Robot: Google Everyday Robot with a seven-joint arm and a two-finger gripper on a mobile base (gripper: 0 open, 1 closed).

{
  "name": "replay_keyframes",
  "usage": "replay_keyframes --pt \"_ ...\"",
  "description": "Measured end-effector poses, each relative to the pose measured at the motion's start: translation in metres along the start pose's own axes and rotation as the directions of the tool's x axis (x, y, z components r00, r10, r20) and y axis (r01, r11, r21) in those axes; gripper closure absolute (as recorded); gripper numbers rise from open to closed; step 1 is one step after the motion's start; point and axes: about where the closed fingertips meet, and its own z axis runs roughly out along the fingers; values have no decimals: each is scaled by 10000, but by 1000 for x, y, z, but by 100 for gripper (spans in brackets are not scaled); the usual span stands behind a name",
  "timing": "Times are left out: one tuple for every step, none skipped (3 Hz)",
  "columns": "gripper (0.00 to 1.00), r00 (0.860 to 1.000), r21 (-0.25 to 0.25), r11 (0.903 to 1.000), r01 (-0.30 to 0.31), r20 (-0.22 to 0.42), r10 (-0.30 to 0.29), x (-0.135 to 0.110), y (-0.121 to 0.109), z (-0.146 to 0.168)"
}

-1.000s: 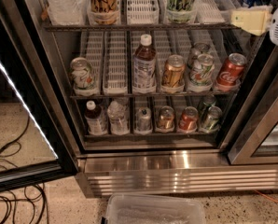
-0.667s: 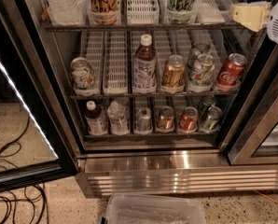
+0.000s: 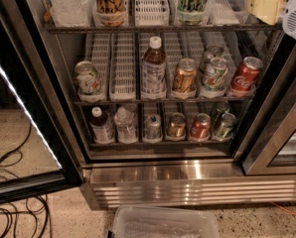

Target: Pick pepsi can from top shelf of fridge

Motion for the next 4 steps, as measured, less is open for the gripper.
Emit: replay_keyframes --pt "29 9999 209 9997 86 112 -88 -2 -11 0" --pt "29 9997 350 9993 144 167 -149 -2 -18 0" --pt "29 9996 410 9991 102 266 -113 -3 -20 5" --pt "31 9994 368 9993 19 346 -32 -3 -17 16"
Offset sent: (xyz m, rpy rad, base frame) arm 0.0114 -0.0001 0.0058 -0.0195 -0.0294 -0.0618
